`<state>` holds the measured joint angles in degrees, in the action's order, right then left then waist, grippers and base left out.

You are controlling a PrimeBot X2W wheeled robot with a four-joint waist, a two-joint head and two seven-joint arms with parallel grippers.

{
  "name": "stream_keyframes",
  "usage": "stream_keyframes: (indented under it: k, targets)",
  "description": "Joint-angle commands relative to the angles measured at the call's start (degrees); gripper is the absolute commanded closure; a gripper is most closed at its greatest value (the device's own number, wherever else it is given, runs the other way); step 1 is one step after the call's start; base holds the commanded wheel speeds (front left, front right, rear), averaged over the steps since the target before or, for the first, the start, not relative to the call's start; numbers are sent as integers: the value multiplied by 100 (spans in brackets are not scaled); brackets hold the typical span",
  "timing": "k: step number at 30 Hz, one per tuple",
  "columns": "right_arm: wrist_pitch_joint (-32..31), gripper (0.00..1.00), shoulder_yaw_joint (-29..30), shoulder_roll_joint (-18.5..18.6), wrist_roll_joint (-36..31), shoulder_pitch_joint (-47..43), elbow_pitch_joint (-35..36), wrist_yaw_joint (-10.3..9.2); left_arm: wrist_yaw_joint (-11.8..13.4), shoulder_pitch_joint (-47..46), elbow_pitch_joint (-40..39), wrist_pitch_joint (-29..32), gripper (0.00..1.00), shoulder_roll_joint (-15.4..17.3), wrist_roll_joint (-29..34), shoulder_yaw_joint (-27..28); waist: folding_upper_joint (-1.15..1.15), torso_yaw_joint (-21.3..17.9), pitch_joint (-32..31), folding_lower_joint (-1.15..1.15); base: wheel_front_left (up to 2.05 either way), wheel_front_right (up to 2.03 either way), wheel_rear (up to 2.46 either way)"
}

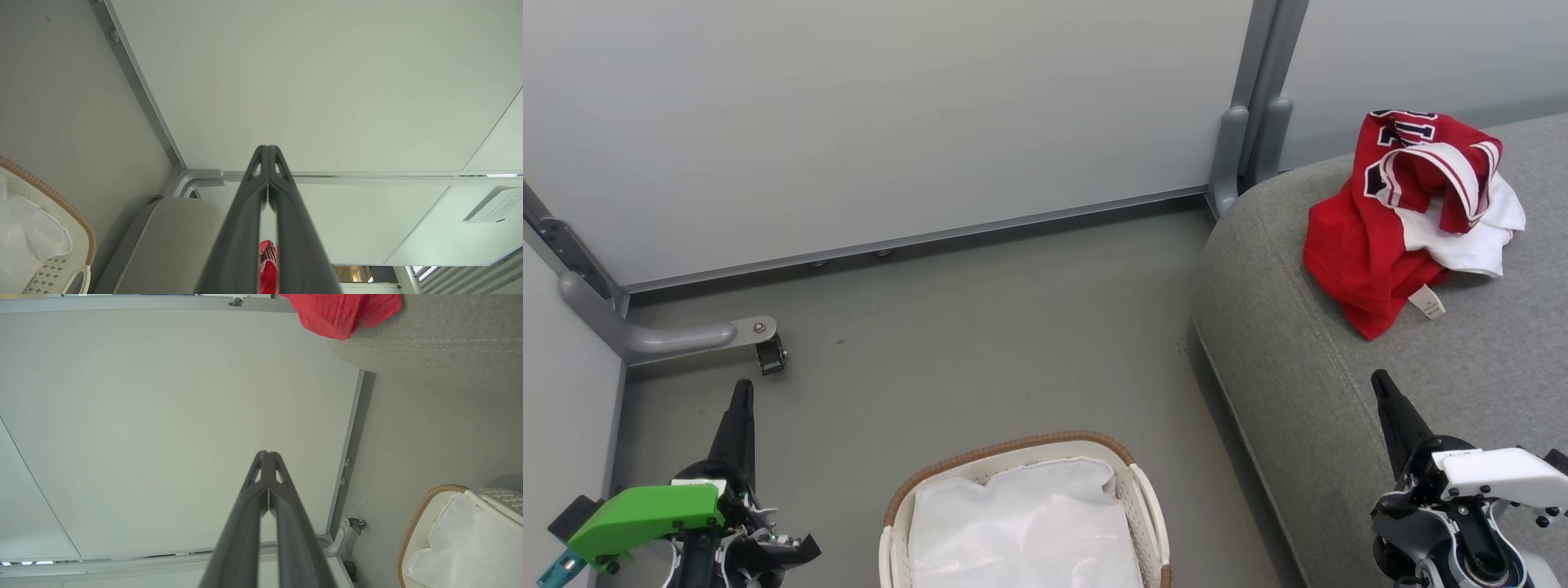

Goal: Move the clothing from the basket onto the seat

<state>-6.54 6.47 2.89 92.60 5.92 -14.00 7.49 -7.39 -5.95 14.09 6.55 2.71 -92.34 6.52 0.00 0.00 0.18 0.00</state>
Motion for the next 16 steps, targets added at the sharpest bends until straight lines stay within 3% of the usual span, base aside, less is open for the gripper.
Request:
stream_keyframes:
  k: [1,16]
  targets:
    - [-9,100,17,13,-31,53,-1,0,-25,-62,-11,14,100,32,-17,11,0,0,0,0,0,0,0]
    - [-12,100,18,12,-33,53,-1,0,-25,-62,-11,14,100,32,-17,11,0,0,0,0,0,0,0]
